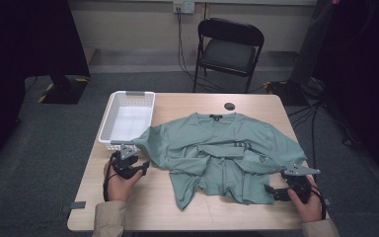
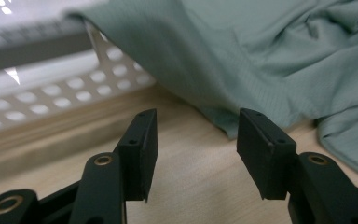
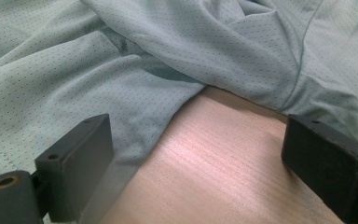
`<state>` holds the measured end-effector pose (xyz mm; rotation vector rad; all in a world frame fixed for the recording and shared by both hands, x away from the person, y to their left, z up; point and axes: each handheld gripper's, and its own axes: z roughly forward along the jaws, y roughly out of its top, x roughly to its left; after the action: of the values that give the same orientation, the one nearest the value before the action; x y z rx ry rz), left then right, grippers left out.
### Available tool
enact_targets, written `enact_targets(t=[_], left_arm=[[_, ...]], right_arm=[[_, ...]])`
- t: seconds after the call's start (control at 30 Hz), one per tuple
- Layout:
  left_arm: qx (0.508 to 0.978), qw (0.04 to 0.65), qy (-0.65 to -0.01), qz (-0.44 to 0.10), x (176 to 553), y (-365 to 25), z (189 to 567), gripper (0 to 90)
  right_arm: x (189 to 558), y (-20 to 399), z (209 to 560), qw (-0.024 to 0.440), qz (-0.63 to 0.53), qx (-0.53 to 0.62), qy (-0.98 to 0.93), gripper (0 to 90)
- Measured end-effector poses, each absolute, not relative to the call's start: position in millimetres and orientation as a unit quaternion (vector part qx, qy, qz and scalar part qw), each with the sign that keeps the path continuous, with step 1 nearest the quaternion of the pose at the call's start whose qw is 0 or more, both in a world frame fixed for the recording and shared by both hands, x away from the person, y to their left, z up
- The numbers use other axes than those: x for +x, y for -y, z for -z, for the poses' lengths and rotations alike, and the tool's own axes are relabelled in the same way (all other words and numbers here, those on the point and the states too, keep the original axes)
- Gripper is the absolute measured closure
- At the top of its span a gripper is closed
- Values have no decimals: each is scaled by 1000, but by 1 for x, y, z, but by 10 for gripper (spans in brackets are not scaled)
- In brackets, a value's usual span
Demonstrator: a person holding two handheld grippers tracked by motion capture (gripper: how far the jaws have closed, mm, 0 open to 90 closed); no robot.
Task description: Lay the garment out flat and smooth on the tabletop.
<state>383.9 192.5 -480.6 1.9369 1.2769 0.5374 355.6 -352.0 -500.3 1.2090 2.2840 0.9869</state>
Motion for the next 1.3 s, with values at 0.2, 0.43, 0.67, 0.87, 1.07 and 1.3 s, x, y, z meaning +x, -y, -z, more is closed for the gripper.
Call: enact_targets(t=[0.2, 0.43, 0.67, 0.87, 1.07, 1.3], left_arm=[[760, 378, -486, -206, 394, -177, 495, 479], [778, 365, -470, -202, 400, -160, 496, 704], [790, 349, -467, -189, 393, -165, 490, 896], [775, 369, -481, -178, 376, -189, 488, 898], [762, 379, -493, -181, 363, -210, 484, 897], [756, 379, -502, -178, 361, -221, 490, 886]], right_arm=[[356, 352, 500, 186, -351, 429, -811, 78], [356, 352, 500, 187, -351, 429, -811, 78], [356, 352, 500, 186, -351, 429, -811, 78], [356, 352, 500, 186, -351, 429, -811, 78], [356, 352, 500, 186, -350, 429, -811, 78], [356, 352, 500, 186, -351, 429, -811, 78]])
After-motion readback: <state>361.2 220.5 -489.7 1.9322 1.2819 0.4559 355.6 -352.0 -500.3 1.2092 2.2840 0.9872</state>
